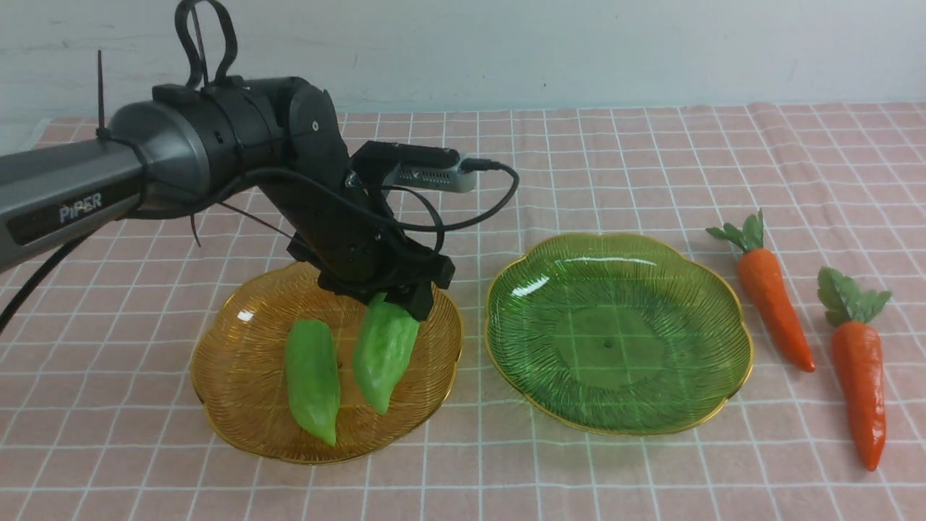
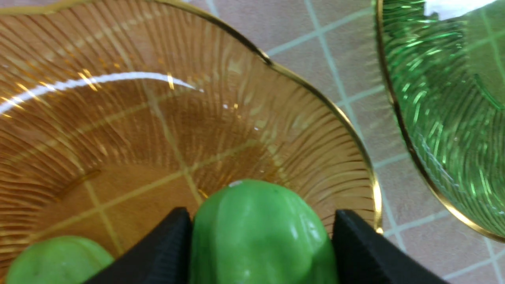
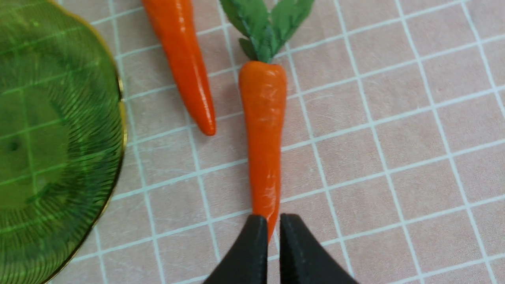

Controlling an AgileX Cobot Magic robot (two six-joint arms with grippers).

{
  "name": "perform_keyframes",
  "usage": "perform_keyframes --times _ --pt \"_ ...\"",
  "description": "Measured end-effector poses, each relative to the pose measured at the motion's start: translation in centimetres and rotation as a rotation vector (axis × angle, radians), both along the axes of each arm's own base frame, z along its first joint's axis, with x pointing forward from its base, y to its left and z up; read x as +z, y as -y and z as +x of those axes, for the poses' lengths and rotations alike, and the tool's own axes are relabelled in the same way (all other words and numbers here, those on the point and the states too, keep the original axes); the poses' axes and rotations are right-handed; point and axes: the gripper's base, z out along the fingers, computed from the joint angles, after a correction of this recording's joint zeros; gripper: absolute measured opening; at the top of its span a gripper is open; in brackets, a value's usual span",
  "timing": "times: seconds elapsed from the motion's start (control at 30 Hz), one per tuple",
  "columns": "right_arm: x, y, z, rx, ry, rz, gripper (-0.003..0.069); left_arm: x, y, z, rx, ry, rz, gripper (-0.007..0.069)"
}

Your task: Put different types of vegetables on the plate.

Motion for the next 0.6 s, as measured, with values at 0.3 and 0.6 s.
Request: perform_keyframes --times 0.3,0.6 --pt "-3.3 0.6 2.9 0.005 -0.060 0.033 0.0272 0.0 -0.2 0.0 -0.004 -0.007 0.023 0.0557" --pt "-8.0 1.3 6.5 0.002 -0.152 0.045 0.0538 4.2 -1.4 -0.6 -0.074 -0.028 0.173 0.0174"
